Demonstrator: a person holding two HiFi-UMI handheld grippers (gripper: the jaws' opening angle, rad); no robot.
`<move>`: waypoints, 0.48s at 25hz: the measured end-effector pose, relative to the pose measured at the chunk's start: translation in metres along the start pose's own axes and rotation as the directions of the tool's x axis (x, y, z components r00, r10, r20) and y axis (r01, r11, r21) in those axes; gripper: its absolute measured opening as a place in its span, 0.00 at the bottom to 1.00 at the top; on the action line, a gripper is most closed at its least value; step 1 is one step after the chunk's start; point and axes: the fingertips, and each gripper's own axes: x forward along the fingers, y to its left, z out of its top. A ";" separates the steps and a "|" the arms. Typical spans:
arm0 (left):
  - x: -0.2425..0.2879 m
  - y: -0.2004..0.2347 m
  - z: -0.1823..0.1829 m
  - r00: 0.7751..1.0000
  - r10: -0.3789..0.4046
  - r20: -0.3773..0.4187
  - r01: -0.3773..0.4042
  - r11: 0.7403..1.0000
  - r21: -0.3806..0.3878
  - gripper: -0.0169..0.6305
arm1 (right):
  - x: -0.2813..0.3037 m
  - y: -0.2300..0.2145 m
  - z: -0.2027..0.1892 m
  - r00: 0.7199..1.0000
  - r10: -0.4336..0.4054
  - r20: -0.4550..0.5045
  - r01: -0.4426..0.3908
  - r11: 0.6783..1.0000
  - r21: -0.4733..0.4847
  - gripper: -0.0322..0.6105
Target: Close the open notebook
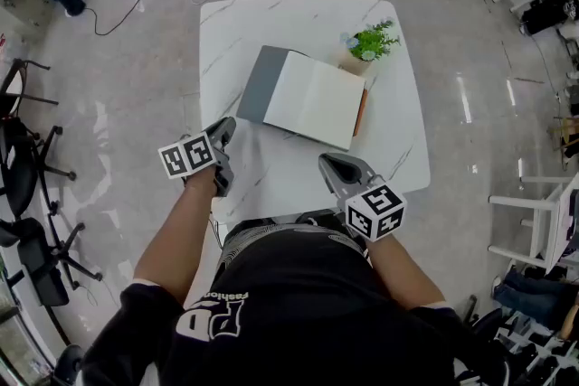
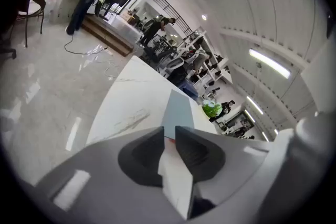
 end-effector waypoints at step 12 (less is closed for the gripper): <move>0.029 0.016 -0.001 0.998 -0.063 0.014 0.064 0.988 -0.143 0.17 | 0.003 -0.011 -0.003 1.000 -0.008 -0.016 0.008 1.000 0.014 0.05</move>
